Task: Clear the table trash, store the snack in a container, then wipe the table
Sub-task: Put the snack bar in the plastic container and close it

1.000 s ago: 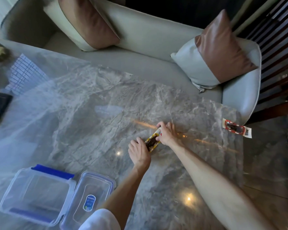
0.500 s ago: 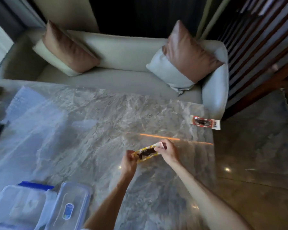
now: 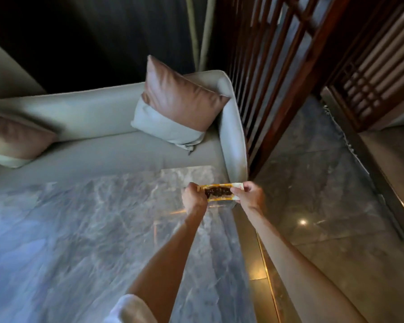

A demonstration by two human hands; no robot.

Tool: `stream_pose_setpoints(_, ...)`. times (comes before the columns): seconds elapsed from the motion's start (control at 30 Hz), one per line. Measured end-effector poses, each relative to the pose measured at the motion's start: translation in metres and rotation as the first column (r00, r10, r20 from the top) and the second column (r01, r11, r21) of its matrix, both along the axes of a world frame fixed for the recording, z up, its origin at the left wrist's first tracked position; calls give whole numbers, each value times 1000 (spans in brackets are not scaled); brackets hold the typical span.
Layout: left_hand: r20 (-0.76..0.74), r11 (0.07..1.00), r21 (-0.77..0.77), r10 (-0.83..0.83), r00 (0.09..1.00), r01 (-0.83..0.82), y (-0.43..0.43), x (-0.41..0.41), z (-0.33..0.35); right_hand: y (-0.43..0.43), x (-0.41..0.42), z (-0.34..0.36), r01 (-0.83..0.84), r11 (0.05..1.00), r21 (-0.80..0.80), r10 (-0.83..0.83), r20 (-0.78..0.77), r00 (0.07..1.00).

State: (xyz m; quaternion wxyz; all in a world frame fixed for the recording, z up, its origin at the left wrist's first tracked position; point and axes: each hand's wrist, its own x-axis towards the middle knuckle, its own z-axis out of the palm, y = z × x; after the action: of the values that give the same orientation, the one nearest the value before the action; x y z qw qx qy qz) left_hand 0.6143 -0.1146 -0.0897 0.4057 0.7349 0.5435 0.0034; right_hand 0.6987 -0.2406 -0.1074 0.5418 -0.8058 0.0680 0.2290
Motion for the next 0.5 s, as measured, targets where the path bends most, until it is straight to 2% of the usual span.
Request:
stream_pose_setpoints(0.17,-275,997,54,-36,961,52,3,28,-21,11,30,-27,-41,992,-121,23,-150,988)
stream_pose_setpoints(0.27,-316,999,45,-13,949,29,3,33,-32,12,35,-42,-105,979,-174,73,-181,981)
stream_pose_setpoints(0.4,-174,997,-29,61,983,-67,6,28,-37,12,33,-38,-174,953,-247,152,-105,983)
stream_pose_setpoints(0.5,90,991,-126,64,994,-53,8,4,-28,7,21,-21,-208,977,-54,207,-20,978)
